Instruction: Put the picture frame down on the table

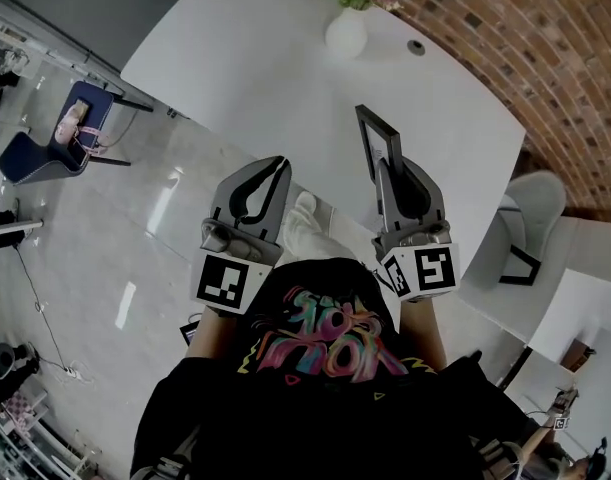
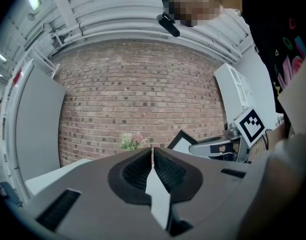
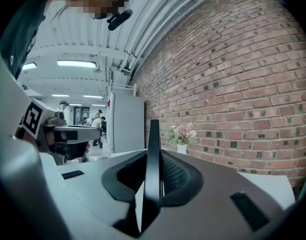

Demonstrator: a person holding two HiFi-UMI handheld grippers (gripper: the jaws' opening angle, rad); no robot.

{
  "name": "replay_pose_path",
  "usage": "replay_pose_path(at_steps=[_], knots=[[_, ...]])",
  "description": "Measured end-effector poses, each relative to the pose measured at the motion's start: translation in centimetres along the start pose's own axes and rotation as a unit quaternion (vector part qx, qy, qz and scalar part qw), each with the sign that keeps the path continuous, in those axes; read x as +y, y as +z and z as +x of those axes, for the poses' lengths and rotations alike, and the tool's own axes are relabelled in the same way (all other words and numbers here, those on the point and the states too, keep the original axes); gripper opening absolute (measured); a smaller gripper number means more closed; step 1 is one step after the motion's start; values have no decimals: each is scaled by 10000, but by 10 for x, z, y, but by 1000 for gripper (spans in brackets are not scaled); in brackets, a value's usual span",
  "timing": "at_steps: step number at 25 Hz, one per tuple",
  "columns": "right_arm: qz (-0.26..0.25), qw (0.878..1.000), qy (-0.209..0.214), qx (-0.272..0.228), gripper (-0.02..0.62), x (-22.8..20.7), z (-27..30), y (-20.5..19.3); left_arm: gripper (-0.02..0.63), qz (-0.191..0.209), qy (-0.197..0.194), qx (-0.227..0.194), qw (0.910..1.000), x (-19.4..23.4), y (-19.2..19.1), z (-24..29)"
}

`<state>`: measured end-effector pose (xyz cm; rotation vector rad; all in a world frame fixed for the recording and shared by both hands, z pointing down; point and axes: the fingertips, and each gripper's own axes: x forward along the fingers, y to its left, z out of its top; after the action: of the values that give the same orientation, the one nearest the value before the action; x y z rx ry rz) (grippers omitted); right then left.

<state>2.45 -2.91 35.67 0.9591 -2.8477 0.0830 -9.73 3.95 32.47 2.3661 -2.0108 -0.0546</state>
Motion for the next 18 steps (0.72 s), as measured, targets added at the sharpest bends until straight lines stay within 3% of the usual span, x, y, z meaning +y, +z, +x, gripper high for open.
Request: replay_pose_path(at_steps=[9, 18], knots=[[196, 9996, -204, -58, 83, -65, 96, 30, 32, 106, -396, 36, 9992, 52, 20, 120], [200, 9979, -607, -91, 83, -100, 126, 40, 32, 115, -999, -45, 9949, 59, 28, 185]])
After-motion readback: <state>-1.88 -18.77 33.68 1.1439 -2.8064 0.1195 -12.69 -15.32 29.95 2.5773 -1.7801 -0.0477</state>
